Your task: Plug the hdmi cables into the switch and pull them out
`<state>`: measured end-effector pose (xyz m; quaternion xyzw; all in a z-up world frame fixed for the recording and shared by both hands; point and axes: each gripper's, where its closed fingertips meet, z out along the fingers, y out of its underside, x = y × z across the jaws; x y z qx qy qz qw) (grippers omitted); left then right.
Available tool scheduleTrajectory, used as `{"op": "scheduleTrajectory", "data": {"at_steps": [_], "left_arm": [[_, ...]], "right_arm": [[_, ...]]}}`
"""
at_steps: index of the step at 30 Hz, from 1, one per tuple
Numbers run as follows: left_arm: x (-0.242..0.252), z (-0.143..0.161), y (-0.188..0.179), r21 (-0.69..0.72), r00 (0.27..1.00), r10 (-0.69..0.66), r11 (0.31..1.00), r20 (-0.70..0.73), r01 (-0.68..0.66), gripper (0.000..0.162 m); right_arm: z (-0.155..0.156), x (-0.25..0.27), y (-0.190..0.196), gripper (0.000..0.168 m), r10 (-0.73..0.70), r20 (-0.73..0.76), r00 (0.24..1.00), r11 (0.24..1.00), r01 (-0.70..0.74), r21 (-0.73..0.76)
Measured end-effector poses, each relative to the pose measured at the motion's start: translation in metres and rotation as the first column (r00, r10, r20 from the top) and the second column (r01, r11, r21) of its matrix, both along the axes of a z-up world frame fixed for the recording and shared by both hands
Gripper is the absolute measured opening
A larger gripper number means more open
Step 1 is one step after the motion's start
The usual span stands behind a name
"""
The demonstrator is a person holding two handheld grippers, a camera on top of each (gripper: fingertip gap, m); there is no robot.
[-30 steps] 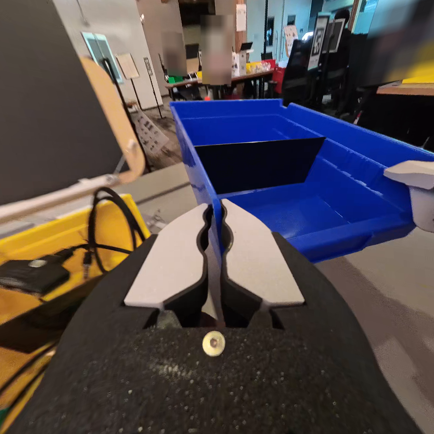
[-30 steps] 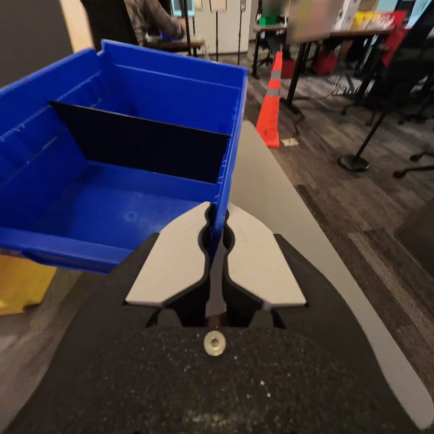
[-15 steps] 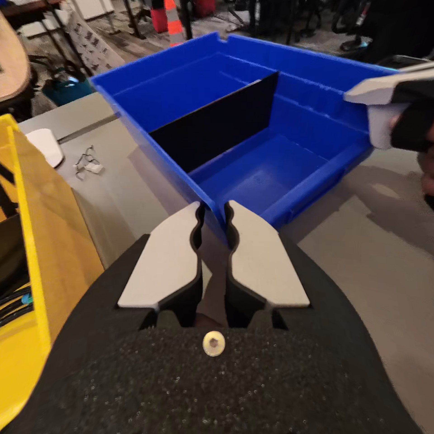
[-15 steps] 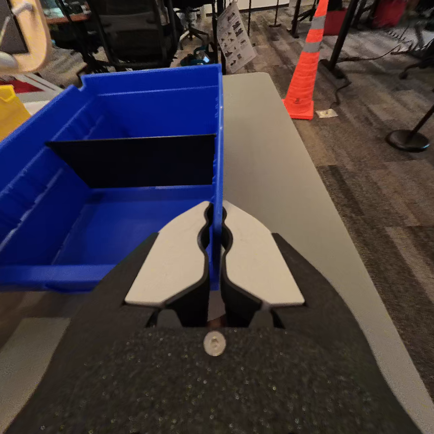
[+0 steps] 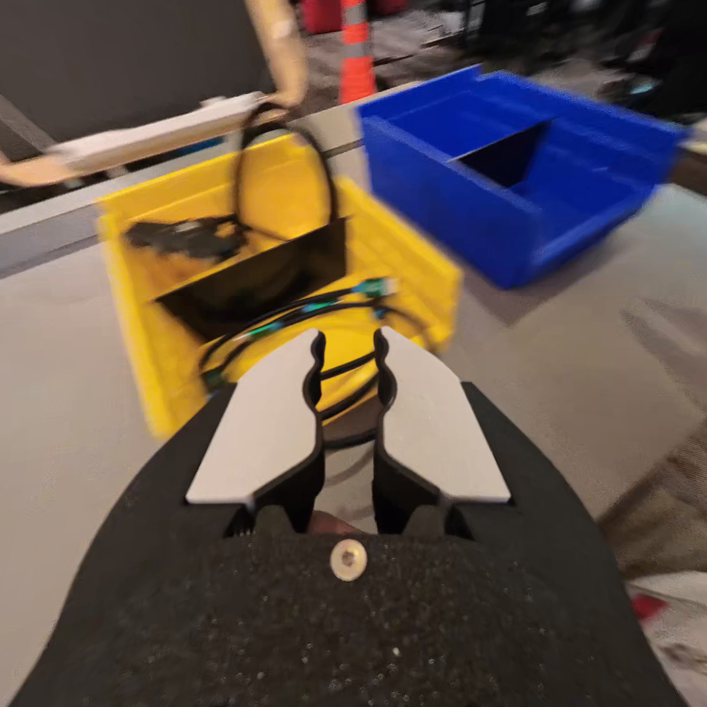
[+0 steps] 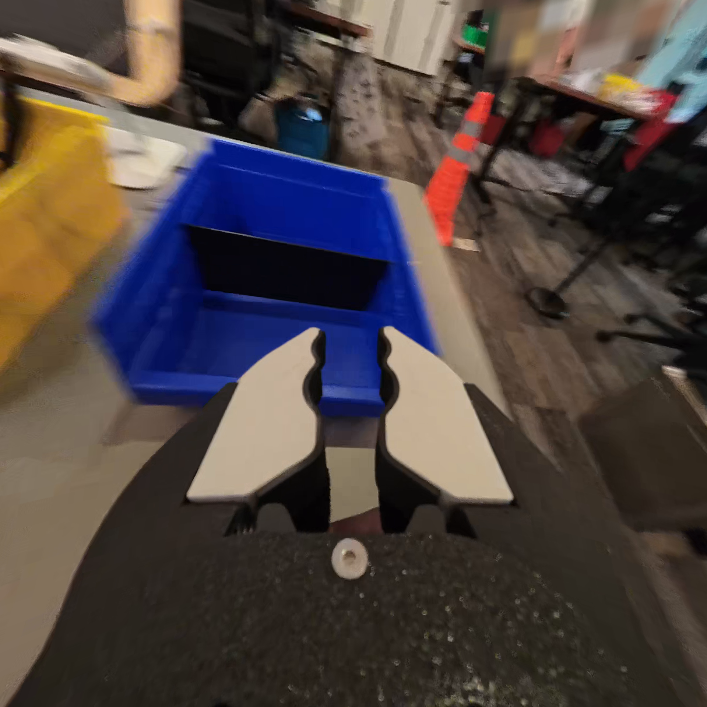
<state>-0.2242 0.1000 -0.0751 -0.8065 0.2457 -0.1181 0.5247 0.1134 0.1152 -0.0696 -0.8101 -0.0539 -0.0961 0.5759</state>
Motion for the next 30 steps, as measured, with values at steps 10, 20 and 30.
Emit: {"op": "scheduleTrajectory", "data": {"at_steps": [10,20,30], "left_arm": [[-0.116,-0.058,0.033,-0.108,0.979,0.202,0.973,-0.005,-0.202,0.034],[-0.109,-0.055,0.06,0.012,0.967,0.253,0.967,0.001,-0.253,0.005],[-0.264,-0.043,0.036,0.079,0.888,0.459,0.885,0.008,-0.458,0.004]], "right_arm": [[-0.062,-0.237,0.027,0.041,0.279,-0.496,0.822,0.935,-0.35,-0.054],[-0.059,-0.253,0.042,0.005,0.183,-0.174,0.968,0.98,-0.192,-0.041],[-0.036,-0.404,0.046,0.004,0.336,-0.299,0.893,0.938,-0.348,0.013]]}}
